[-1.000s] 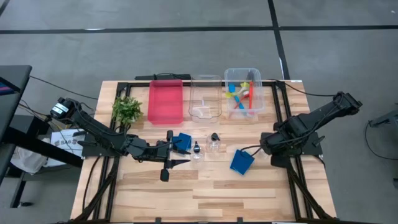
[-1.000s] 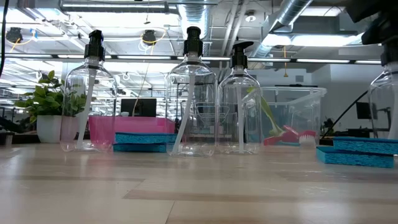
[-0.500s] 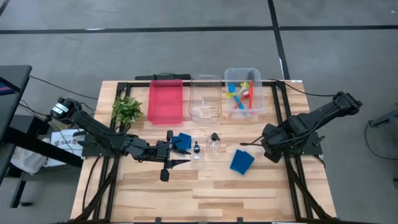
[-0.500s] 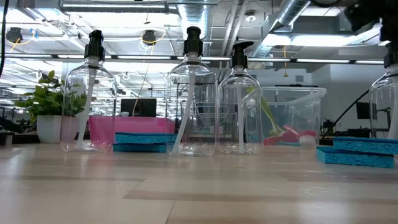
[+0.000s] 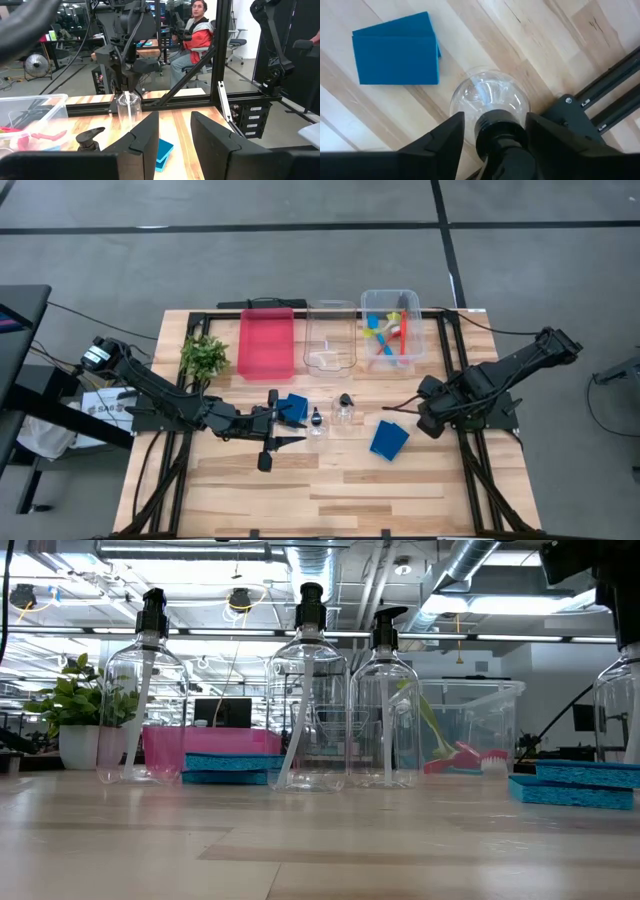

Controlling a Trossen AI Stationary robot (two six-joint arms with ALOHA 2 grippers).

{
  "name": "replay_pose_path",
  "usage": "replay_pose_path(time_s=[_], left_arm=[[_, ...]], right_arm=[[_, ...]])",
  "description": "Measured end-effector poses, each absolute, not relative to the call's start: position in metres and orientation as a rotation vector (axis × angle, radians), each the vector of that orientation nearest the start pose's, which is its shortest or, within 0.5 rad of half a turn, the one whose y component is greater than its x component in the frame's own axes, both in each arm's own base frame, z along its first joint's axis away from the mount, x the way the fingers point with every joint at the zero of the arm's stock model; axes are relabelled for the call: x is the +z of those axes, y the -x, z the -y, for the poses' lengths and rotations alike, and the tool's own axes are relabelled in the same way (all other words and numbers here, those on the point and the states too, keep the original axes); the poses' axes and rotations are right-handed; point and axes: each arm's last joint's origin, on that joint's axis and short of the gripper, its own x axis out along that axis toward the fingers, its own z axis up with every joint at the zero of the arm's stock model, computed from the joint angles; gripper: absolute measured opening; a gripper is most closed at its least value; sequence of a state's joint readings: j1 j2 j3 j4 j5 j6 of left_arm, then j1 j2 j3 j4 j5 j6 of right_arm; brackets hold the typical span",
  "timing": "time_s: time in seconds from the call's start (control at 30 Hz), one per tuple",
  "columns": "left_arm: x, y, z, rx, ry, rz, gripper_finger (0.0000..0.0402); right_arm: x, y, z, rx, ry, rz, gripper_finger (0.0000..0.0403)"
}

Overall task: Pick & Place Kitchen Sink Supplies
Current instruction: Put the soap dispenser into the transparent bin

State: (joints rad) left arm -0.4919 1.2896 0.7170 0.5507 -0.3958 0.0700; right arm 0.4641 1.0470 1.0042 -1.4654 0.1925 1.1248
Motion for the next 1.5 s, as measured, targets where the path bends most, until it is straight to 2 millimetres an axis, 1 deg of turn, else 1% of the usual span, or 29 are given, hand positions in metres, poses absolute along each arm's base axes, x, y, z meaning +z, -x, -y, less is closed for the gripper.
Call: replay_pose_path(time_s=[0.23,0.33,0.53,0.7,0.83,1.03,1.43,1.5], left_arm=[[0.273,-0.252,0.122,-0.097,-0.079,-0.017,0.0116],[0.273,-0.252,0.122,-0.097,-0.08,-0.017,0.0116],[0.273,-0.252,0.122,-0.097,-0.079,-0.016,0.0116],[0.273,-0.252,0.122,-0.097,-0.079,-0.017,0.0116],[0.273,-0.252,0.122,-0.097,-0.08,-0.017,0.0116],[0.273,-0.252,0.122,-0.097,-0.079,-0.016,0.0116],[0.273,-0.252,0.122,-0.097,-0.079,-0.016,0.0116],[0.273,-0.252,0.122,-0.097,-0.079,-0.016,0.0116]], right_arm=[[0.286,-0.129,-0.058,-0.594,-0.459,-1.32,0.0178],[0.28,-0.128,-0.058,-0.638,-0.472,-1.309,0.0172],[0.264,-0.125,-0.056,-0.7,-0.473,-1.327,0.0181],[0.261,-0.126,-0.055,-0.74,-0.462,-1.283,0.0192],[0.262,-0.13,-0.056,-0.726,-0.47,-1.234,0.0184],[0.262,-0.135,-0.057,-0.728,-0.459,-1.155,0.0137],[0.263,-0.136,-0.055,-0.748,-0.393,-1.094,0.001],[0.263,-0.137,-0.054,-0.755,-0.38,-1.075,0.0005]])
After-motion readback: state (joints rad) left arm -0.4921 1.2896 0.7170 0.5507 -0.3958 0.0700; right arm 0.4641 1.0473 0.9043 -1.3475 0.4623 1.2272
